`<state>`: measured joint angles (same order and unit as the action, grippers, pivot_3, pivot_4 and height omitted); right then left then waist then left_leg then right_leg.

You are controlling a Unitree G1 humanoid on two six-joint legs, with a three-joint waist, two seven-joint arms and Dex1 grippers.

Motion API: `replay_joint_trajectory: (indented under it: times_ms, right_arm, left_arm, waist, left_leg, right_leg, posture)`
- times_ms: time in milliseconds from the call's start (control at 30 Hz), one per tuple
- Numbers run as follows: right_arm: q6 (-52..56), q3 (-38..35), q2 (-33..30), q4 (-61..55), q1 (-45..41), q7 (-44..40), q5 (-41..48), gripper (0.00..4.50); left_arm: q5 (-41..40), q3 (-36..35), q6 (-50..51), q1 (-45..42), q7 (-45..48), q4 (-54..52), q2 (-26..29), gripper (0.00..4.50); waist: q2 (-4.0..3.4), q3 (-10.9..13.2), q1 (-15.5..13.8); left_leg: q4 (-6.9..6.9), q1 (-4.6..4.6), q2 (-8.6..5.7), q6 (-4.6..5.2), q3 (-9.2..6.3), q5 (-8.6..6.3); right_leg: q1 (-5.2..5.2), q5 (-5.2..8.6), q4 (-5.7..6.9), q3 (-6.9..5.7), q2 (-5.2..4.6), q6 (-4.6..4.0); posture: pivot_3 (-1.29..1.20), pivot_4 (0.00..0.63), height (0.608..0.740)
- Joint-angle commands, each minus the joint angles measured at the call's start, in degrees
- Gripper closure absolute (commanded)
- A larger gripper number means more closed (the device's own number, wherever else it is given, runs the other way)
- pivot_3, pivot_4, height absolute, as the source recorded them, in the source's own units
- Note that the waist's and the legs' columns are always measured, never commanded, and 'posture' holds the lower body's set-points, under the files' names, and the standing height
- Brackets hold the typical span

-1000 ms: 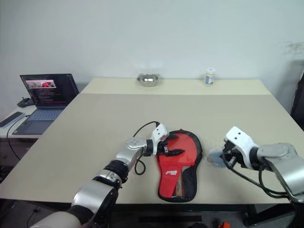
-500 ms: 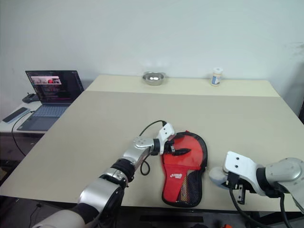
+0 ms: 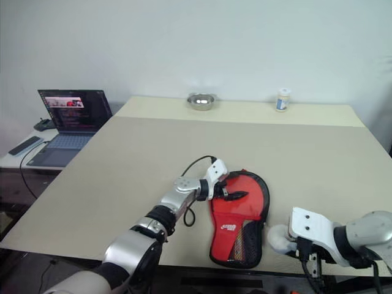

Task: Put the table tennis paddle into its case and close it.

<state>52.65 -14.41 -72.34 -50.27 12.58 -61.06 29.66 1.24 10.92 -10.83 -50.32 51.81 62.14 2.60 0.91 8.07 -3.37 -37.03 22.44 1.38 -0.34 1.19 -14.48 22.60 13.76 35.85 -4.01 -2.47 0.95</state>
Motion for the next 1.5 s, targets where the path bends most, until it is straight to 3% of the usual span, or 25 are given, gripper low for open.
replay_joint_trajectory:
  times_ms: [33, 300, 433, 633, 867, 1033, 1067, 1167, 1267, 1333, 1500]
  right_arm:
    - [-0.1, -0.9, -2.1, -4.7, 4.5, -6.5, 4.3, 4.49]
    - [-1.6, -0.7, -2.4, -6.3, 8.9, -7.6, 5.7, 4.49]
    - [-0.9, -1.4, -2.3, -7.8, 9.6, -7.9, 7.8, 4.49]
    - [1.0, 2.5, -0.6, -4.0, 2.3, -1.5, 7.8, 4.49]
    - [2.7, 0.0, -2.0, 1.6, -2.5, -4.9, 12.6, 2.18]
    - [2.1, 1.4, -0.1, 13.5, -14.2, -2.4, 12.6, 0.38]
    - [0.8, 2.8, 1.4, 16.7, -17.8, -1.5, 11.5, 0.03]
    - [-4.1, 7.3, 7.5, 26.4, -26.9, 1.7, 6.7, 0.03]
    - [-12.1, 9.8, 15.6, 36.7, -32.1, 5.2, 1.2, 0.03]
    - [-20.2, 10.8, 18.3, 42.1, -32.2, 3.2, -2.2, 0.03]
    - [-32.8, 11.9, 23.1, 60.9, -37.8, -2.6, -6.2, 0.03]
  left_arm:
    - [4.2, 2.5, 1.6, 3.1, -2.0, 5.8, 0.3, 0.32]
    - [4.9, 2.2, 1.5, 2.9, -2.9, 6.1, 0.1, 0.32]
    - [4.9, 2.1, 1.4, 2.9, -3.0, 6.3, 0.2, 0.32]
    - [4.7, 1.9, 1.2, 2.8, -3.1, 6.3, 0.3, 0.32]
    - [4.0, 1.2, 1.1, 2.3, -3.0, 5.6, 0.2, 0.32]
    - [1.8, -0.5, 1.0, 1.3, -1.1, 2.2, 0.1, 0.32]
    - [1.0, -0.9, 0.7, 1.3, 0.5, -0.5, 0.9, 0.32]
    - [-3.6, -3.1, 2.6, 3.4, 6.5, -13.8, 5.1, 0.32]
    - [-14.1, -7.7, 16.2, 9.2, 12.1, -34.5, 11.2, 0.32]
    - [-16.4, -9.6, 21.9, 13.6, 12.0, -44.8, 16.5, 0.32]
    - [-20.3, -15.0, 32.0, 24.0, 8.6, -64.0, 27.5, 0.32]
  waist:
    - [0.0, 0.0, -0.1]
    - [0.05, 0.0, 0.3]
    - [0.05, 0.0, 0.3]
    - [0.06, 0.0, 0.4]
    - [0.06, 0.0, 0.5]
    - [0.12, 0.1, 0.8]
    - [0.16, 0.2, 0.8]
    - [0.45, 0.9, 1.7]
    - [1.05, 1.5, 3.0]
    - [1.09, 1.9, 3.4]
    - [0.69, 2.3, 3.3]
  left_leg:
    - [0.0, 0.0, -0.04, 0.02, -0.03, -0.01]
    - [-0.03, -0.25, -0.14, 0.09, -0.24, -0.06]
    - [0.02, -0.56, -0.1, 0.06, -0.25, -0.08]
    - [0.04, -0.54, -0.11, 0.06, -0.28, -0.08]
    - [0.04, -0.54, -0.09, 0.07, -0.28, -0.08]
    - [0.02, -0.54, -0.05, 0.07, -0.23, -0.08]
    - [0.02, -0.54, -0.04, 0.07, -0.19, -0.07]
    - [0.04, -0.36, 0.03, 0.08, -0.07, -0.06]
    - [0.08, 0.15, 0.23, 0.02, 0.04, -0.04]
    - [0.05, 0.61, 0.28, -0.4, 0.28, 0.2]
    - [0.09, 0.56, 0.18, -0.58, 0.64, 0.05]
  right_leg:
    - [-0.02, 0.03, 0.0, -0.04, -0.05, 0.03]
    - [-0.4, 0.08, -0.18, -0.25, -0.48, 0.09]
    - [-0.4, 0.3, -0.21, -0.35, -0.57, -0.28]
    - [-0.42, 0.29, -0.28, -0.4, -0.57, -0.27]
    - [-0.44, 0.29, -0.28, -0.43, -0.58, -0.26]
    - [-0.41, 0.29, -0.28, -0.42, -0.58, -0.26]
    - [-0.4, 0.28, -0.28, -0.4, -0.58, -0.26]
    - [-0.36, 0.24, -0.13, -0.37, -0.57, -0.2]
    - [0.24, 0.08, 0.17, -0.25, -0.32, 0.01]
    - [0.94, -0.05, 0.47, 0.04, -0.14, -0.19]
    - [1.17, 0.31, 0.93, 0.16, -0.48, -0.31]
  posture:
    - [0.0, 0.15, 0.74]
    - [0.0, 0.15, 0.74]
    - [0.0, 0.15, 0.74]
    - [0.0, 0.15, 0.74]
    - [0.0, 0.15, 0.74]
    - [0.0, 0.15, 0.74]
    - [0.0, 0.15, 0.74]
    - [0.0, 0.15, 0.74]
    - [0.0, 0.15, 0.74]
    - [0.0, 0.15, 0.74]
    - [0.0, 0.15, 0.74]
